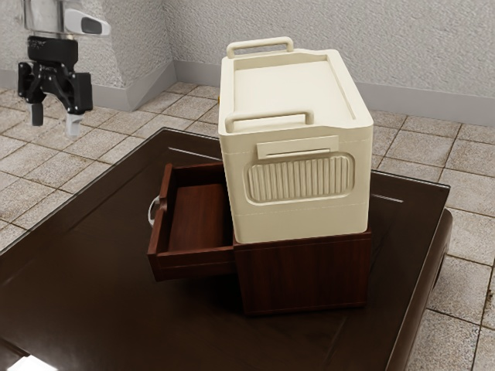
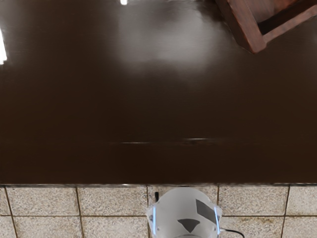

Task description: Push the drawer handle with one arm to close the drawer

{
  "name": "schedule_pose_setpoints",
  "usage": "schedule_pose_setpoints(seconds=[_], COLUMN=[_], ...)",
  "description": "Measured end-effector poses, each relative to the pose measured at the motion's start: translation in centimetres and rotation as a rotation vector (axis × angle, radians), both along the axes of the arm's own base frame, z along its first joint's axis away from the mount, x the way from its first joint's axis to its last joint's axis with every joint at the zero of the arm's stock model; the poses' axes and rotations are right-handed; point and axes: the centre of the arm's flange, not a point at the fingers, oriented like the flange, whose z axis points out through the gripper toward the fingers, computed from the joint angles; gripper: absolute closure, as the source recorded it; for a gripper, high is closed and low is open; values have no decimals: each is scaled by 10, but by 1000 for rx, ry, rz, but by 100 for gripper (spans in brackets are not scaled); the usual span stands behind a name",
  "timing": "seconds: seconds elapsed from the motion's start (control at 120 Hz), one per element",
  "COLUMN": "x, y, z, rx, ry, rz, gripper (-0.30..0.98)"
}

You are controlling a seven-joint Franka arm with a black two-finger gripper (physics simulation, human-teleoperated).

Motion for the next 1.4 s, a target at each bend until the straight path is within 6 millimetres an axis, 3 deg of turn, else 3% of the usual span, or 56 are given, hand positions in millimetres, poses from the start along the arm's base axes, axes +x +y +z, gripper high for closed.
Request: schedule_pose_setpoints(seconds=[0.125, 0.208, 0.292, 0.333, 0.425, 0.5, 0.55, 0.608, 0.683, 0.842, 0.975, 1.217, 1.4], x=[19, 43, 50, 37, -19, -65, -75, -69, -46, 13, 42, 36, 43], y=[14, 20, 24, 25, 40, 57, 71, 82, 91, 106, 102, 57, 47], z=[1, -23, -32, -38, -68, -138, -172, -198, -235, -285, -290, -295, -303], rx=[3, 9, 29, 37, 52, 51, 48, 25, -6, 45, 89, 100, 88], ry=[-118, -115, -122, -117, -109, -66, -71, -86, -99, -213, -364, -459, -475], rz=[-19, -32, -42, -44, -10, 25, 29, 9, -60, -338, -551, -883, -1035], gripper=[0, 0, 0, 0, 5, 13, 21, 35, 50, 67, 73, 77, 78])
